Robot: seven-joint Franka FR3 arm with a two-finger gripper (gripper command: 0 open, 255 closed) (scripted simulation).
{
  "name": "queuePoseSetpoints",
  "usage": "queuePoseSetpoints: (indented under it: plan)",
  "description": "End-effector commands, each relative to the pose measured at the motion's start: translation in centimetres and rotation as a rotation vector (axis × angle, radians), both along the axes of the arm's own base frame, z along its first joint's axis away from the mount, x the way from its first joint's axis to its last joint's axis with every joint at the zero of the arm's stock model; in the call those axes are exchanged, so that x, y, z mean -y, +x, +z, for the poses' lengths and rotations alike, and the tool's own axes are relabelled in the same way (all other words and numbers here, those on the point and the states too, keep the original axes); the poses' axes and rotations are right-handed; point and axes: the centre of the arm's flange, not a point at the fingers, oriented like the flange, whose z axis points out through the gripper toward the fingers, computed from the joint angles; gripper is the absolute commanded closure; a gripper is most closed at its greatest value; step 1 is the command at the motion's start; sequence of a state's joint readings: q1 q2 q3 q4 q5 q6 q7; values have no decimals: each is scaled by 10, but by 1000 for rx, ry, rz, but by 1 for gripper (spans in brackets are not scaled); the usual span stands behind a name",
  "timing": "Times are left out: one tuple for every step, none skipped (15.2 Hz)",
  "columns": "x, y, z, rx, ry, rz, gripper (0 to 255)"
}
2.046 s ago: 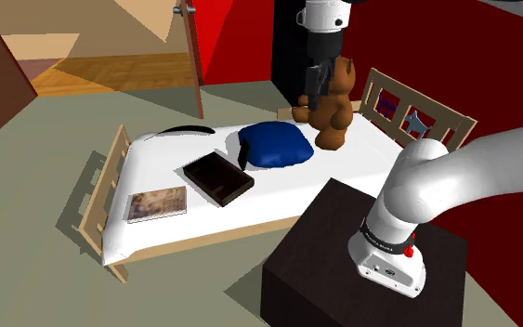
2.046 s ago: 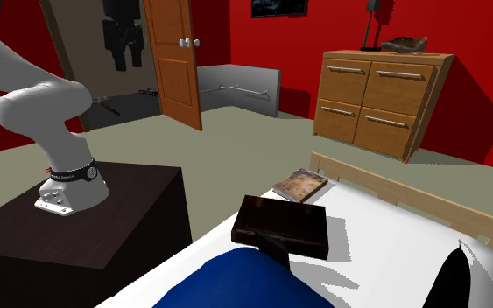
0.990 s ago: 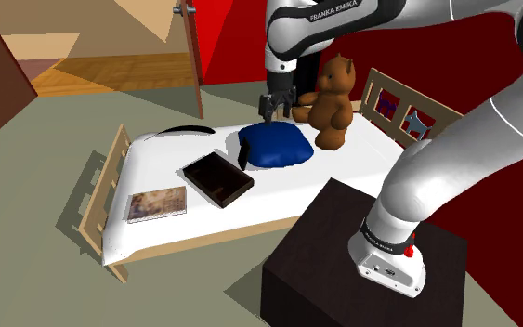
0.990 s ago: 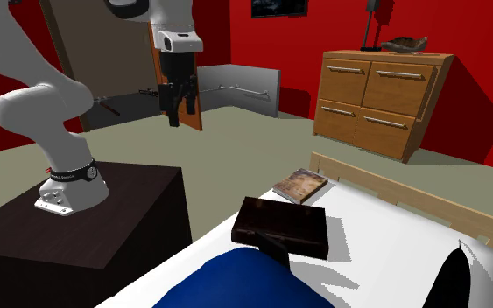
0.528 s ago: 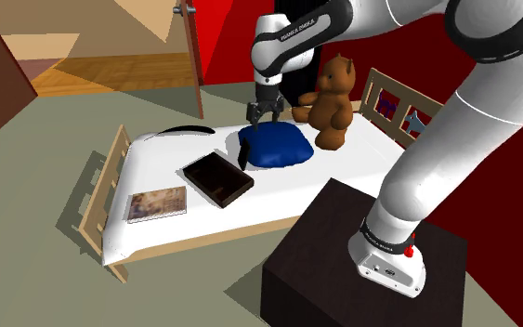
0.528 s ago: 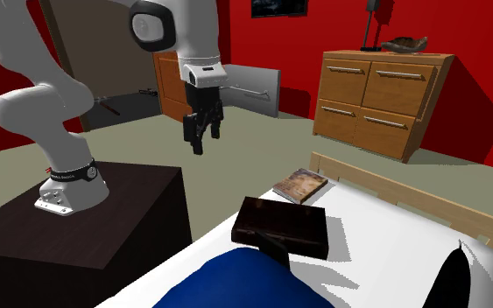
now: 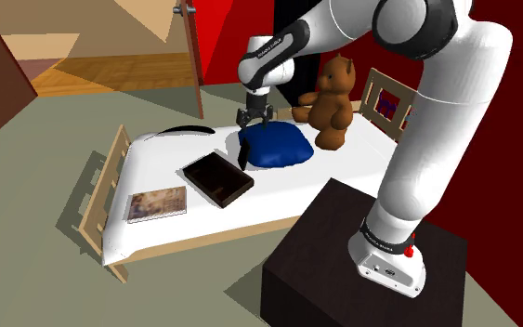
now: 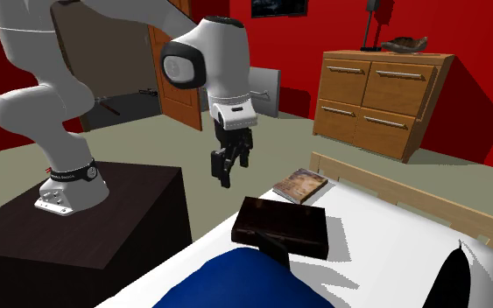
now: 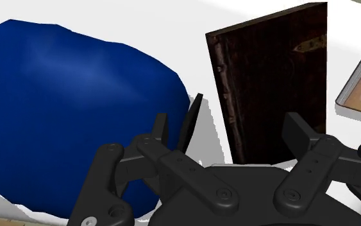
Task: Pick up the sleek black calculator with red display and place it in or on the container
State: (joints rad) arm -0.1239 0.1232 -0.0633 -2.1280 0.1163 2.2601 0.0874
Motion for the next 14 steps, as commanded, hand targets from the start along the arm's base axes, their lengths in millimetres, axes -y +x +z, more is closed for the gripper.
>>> queuePoseSetpoints:
  plan:
    - [13,14,-17,5,7,-36,0]
    - [19,23,-25,9,10,-54,0]
    - [25,31,-33,12,13,-71,0]
    - [31,39,-41,15,17,-88,0]
    - [37,47,-49,18,20,-106,0]
    - [44,55,-57,21,23,-123,0]
    - [50,62,-65,24,27,-140,0]
    - [57,70,-73,27,30,-158,0]
    - [63,78,-81,30,33,-175,0]
    - [70,85,-89,34,36,-193,0]
    - [77,93,-98,37,40,-210,0]
    - [84,100,-106,40,43,-227,0]
    - [91,107,-114,43,46,-245,0]
    - [95,111,-119,45,48,-255,0]
